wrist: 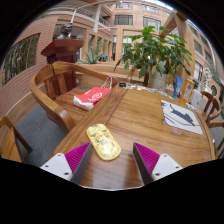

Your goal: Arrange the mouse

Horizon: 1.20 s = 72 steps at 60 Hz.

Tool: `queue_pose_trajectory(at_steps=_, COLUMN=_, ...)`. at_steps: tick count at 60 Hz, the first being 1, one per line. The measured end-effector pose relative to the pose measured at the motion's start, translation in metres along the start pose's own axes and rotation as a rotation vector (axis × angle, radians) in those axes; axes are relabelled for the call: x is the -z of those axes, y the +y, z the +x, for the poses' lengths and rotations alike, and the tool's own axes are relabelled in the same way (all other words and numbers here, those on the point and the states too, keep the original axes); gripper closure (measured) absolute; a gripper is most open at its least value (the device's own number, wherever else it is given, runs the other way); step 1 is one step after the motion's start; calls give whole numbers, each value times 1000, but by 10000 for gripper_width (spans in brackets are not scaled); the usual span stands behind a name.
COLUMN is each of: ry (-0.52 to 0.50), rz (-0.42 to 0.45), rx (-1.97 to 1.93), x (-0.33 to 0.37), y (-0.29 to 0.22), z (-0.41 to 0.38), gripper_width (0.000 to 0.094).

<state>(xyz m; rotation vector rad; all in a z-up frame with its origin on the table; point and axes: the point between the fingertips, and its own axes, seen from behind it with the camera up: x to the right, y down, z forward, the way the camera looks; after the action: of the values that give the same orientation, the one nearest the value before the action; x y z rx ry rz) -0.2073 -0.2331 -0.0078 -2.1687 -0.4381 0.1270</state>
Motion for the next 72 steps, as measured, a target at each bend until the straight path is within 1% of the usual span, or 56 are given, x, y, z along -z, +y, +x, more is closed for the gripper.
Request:
queue_pose_trajectory(at_steps=3, ry=-2, rz=-8, rx=10, x=-12, y=-3, z=-4, gripper_width=88)
queue_pose_trajectory(at_steps=5, ry=-1, rz=-2, rx=6, x=-17, y=-10, z=-4, gripper_width=125)
queue_pose_trajectory(at_steps=11, ry=28, rz=-12, rx=-10, x=-32, y=-19, z=5, gripper_width=128)
queue_pose_trajectory(at_steps=15, ry=13, rz=-25, rx=-41, x=-39, y=-22, z=4, gripper_width=168)
queue_pose_trajectory(at_steps=21, ry=-10, rz=-19, rx=-50, x=-48, y=-27, z=1, gripper_width=293)
queue_pose_trajectory(at_steps=22, ry=-18, rz=-17, rx=-46, x=-49, y=-27, z=0, gripper_width=332)
queue_pose_trajectory(at_steps=24, ry=-37, rz=-11, rx=-45, x=-51, y=-29, z=-5, gripper_width=456)
queue_pose_trajectory(at_steps=26, ry=-26, rz=-6, rx=-49, x=-53, y=-30, z=-1, gripper_width=459)
queue_pose_trajectory(at_steps=30, ry=-9, rz=5, rx=-23, x=-51, y=-31, z=-4, gripper_width=495)
queue_pose_trajectory(at_steps=39, ry=1, rz=-3, rx=-46, x=-52, y=-33, z=-2, gripper_width=571)
queue_pose_trajectory(at_steps=44, ry=-30, rz=16, rx=-42, x=-48, y=-47, z=-6, gripper_width=576)
queue_pose_trajectory(at_steps=49, ry=-77, rz=103, rx=-43, x=-30, y=-91, z=-9, gripper_width=576)
queue_pose_trajectory(at_steps=52, ry=-106, rz=169, rx=-42, x=-14, y=-129, z=-6, gripper_width=574)
queue_pose_trajectory(at_steps=55, ry=-122, rz=252, rx=-43, x=5, y=-174, z=5, gripper_width=575)
queue_pose_trajectory(at_steps=60, ry=-102, rz=401, rx=-29, x=39, y=-248, z=41, gripper_width=573)
queue_pose_trajectory(at_steps=62, ry=-89, rz=448, rx=-30, x=49, y=-277, z=56, gripper_width=574)
queue_pose_trajectory(at_steps=64, ry=-72, rz=492, rx=-36, x=58, y=-294, z=80, gripper_width=575)
queue_pose_trajectory(at_steps=68, ry=-34, rz=533, rx=-54, x=60, y=-319, z=126, gripper_width=576)
queue_pose_trajectory(at_steps=70, ry=-3, rz=536, rx=-64, x=57, y=-321, z=151, gripper_width=578)
queue_pose_trajectory(at_steps=72, ry=32, rz=518, rx=-71, x=46, y=-329, z=176, gripper_width=578)
